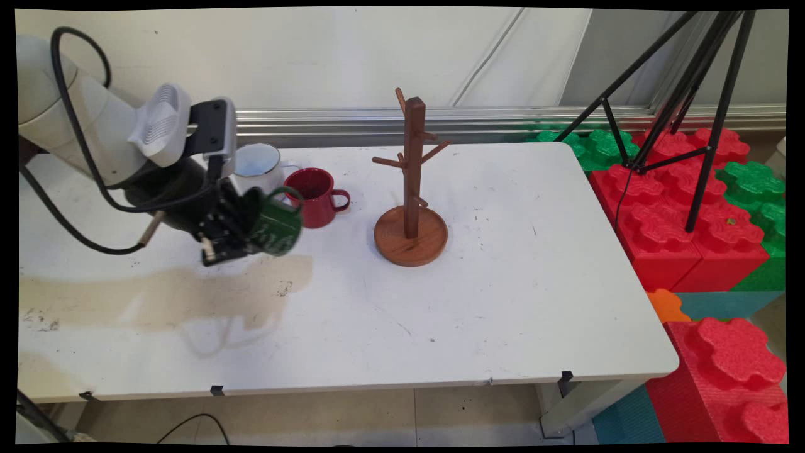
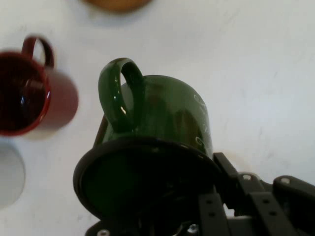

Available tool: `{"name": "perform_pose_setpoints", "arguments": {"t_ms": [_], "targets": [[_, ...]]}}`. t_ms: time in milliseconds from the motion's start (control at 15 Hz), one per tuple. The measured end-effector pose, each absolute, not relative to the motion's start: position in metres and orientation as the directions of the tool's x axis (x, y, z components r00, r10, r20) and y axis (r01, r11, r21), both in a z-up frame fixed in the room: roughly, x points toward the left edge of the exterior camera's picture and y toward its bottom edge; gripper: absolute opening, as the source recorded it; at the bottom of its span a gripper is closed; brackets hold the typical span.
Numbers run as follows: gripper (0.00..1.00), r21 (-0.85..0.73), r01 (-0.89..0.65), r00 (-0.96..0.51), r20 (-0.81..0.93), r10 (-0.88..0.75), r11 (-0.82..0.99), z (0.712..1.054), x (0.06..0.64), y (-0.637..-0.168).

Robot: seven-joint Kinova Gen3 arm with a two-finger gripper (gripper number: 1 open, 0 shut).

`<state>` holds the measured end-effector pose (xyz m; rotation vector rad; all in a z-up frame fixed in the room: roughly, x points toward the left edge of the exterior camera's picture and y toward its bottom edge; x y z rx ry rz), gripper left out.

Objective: Place the picked object on the table

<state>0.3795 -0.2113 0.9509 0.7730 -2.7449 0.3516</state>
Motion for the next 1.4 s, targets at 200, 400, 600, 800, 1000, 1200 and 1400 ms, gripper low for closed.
{"name": "perform_pose_setpoints", "arguments": {"t_ms": [200,400,600,800,1000,1200,1400], "targets": [[0.0,-0.187,-0.529,-0.841,0.248,-0.481,0.828,0.944,0.392,-0.215],[0.0,-0.213,-0.523,-0.851,0.178,-0.494,0.825,0.934,0.403,-0.223],[0.0,-0.226,-0.527,-0.85,0.131,-0.511,0.819,0.925,0.408,-0.231],[0.0,-0.234,-0.521,-0.851,0.068,-0.521,0.821,0.913,0.411,-0.241],[0.0,-0.231,-0.511,-0.851,0.0,-0.525,0.828,0.901,0.412,-0.25],[0.0,-0.224,-0.504,-0.849,-0.052,-0.526,0.834,0.89,0.411,-0.256],[0.0,-0.207,-0.492,-0.847,-0.111,-0.52,0.846,0.874,0.408,-0.265]]}}
